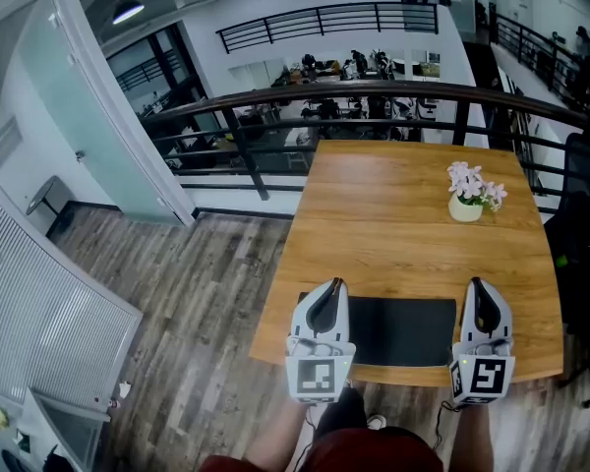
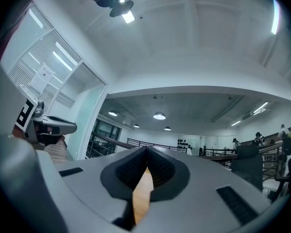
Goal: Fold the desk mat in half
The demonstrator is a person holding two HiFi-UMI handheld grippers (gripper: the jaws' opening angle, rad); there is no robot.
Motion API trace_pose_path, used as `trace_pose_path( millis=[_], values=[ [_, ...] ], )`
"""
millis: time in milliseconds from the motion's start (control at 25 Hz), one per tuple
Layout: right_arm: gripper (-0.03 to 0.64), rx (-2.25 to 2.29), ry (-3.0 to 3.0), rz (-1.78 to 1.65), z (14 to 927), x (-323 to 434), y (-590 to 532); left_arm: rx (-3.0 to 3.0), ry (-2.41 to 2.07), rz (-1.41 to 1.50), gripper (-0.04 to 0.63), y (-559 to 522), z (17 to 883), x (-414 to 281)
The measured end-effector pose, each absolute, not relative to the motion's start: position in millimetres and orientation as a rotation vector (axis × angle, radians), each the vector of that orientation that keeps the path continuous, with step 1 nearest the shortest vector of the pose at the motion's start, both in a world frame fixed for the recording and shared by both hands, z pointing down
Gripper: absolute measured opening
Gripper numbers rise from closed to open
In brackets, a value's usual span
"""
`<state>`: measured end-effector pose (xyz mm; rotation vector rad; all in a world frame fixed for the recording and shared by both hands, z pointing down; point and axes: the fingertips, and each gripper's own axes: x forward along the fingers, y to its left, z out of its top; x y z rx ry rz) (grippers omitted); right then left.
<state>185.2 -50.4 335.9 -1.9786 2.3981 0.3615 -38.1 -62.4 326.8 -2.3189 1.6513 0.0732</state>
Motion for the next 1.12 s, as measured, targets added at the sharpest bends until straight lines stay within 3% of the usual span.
trace_pose_path(
  millis=[1120],
  values=[
    [0.009, -1.993, 2.41, 0.376, 339.6, 189.9, -51.7, -2.36, 1.647, 0.094, 0.02, -68.4, 328.7, -31.3]
  ],
)
